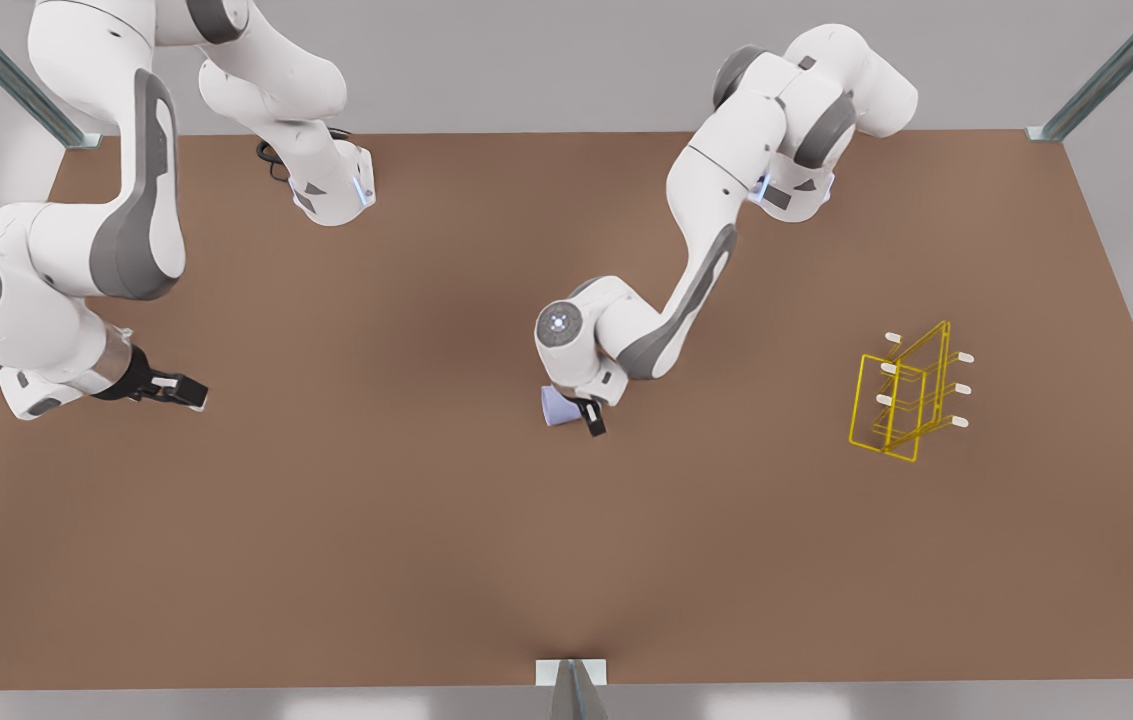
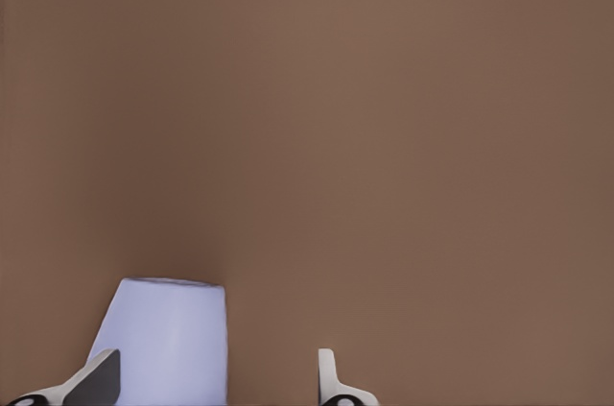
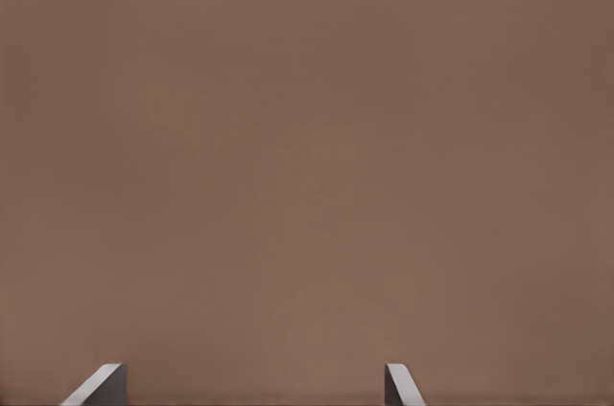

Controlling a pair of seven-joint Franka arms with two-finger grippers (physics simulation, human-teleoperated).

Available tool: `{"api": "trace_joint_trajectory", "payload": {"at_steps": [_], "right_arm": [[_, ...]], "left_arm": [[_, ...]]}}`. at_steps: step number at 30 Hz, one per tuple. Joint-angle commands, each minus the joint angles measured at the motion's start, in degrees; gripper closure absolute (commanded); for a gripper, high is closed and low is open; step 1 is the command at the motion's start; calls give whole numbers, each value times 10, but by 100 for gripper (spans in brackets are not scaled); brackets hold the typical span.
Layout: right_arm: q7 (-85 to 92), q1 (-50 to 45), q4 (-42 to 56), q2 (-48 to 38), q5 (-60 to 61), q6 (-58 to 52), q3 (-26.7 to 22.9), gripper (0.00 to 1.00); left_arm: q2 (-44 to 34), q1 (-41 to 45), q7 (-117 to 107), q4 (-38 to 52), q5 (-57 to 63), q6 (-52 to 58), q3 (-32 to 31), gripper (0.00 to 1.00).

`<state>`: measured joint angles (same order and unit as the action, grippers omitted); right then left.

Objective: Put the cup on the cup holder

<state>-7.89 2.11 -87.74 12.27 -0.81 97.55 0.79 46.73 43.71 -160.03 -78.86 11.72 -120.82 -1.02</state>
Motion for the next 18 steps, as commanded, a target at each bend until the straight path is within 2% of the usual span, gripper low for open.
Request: {"api": "trace_joint_trajectory", "payload": {"at_steps": [1, 10, 18], "right_arm": [[56, -1, 0, -1, 5, -7, 0, 0], [56, -1, 0, -1, 4, -10, 0, 0], [53, -3, 1, -1, 4, -10, 1, 0]], "left_arm": [[-1, 3, -144, -6, 16, -1, 1, 0], [30, 17, -143, -9, 41, -13, 0, 0], [8, 22, -121, -3, 38, -1, -6, 0]]}}
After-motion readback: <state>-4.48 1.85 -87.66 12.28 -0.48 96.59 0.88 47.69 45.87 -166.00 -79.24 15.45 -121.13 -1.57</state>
